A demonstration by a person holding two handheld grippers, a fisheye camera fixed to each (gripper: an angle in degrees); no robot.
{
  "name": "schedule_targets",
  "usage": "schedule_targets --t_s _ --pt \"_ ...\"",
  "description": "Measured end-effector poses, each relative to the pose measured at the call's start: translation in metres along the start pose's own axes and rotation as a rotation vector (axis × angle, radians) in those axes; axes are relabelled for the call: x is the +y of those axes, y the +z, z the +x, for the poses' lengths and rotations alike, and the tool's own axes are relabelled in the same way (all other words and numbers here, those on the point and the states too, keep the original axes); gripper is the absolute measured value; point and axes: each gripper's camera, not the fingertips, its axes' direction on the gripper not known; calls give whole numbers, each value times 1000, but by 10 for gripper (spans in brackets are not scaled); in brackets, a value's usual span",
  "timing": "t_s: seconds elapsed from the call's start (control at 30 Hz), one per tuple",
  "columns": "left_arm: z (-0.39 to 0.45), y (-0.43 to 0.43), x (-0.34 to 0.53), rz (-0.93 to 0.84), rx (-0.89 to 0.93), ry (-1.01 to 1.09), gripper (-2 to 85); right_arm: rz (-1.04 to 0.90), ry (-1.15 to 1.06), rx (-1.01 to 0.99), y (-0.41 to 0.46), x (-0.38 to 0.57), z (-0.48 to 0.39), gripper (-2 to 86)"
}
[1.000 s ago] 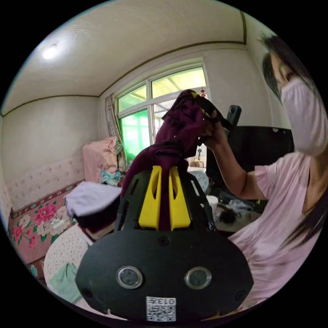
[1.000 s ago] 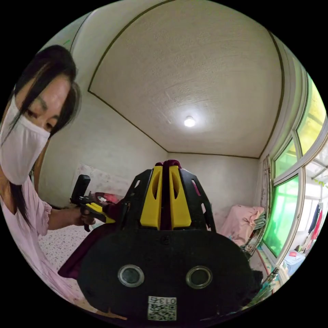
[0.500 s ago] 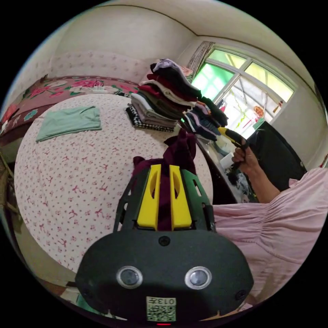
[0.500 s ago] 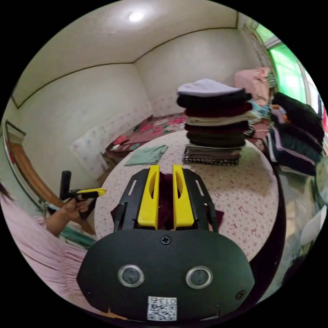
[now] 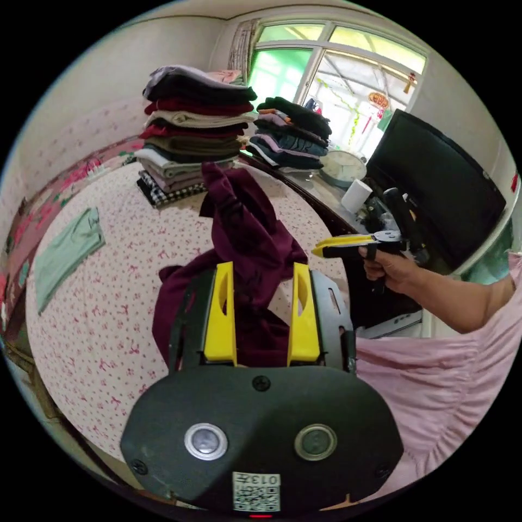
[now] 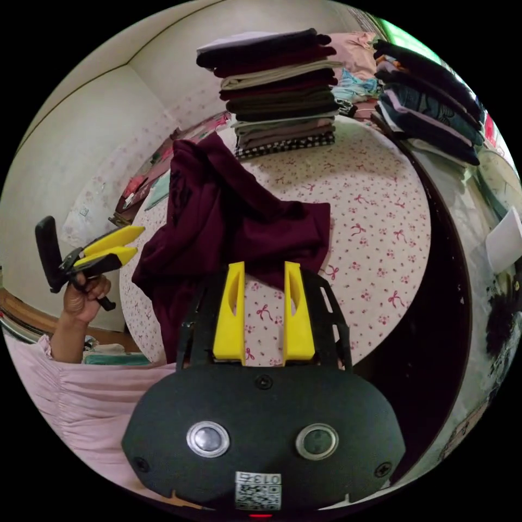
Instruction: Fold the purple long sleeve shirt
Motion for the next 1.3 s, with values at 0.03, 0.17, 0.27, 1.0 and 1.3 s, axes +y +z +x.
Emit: schedule_targets --t_s 0.03,0.17,0.27,1.0,1.3 --pt "1 6 -10 -9 -10 -6 166 -13 7 -4 12 -6 4 112" --pt "-5 42 -29 -106 23 -46 162 -109 108 -112 62 -28 27 122" --pt "-17 74 -26 -221 122 -104 95 -138 189 -208 80 -34 40 90" --pt "66 -293 -4 711 -50 218 15 1137 -622 -345 -345 1 -37 28" --pt "-4 -95 97 58 80 -499 29 298 -372 -392 -140 12 -35 25"
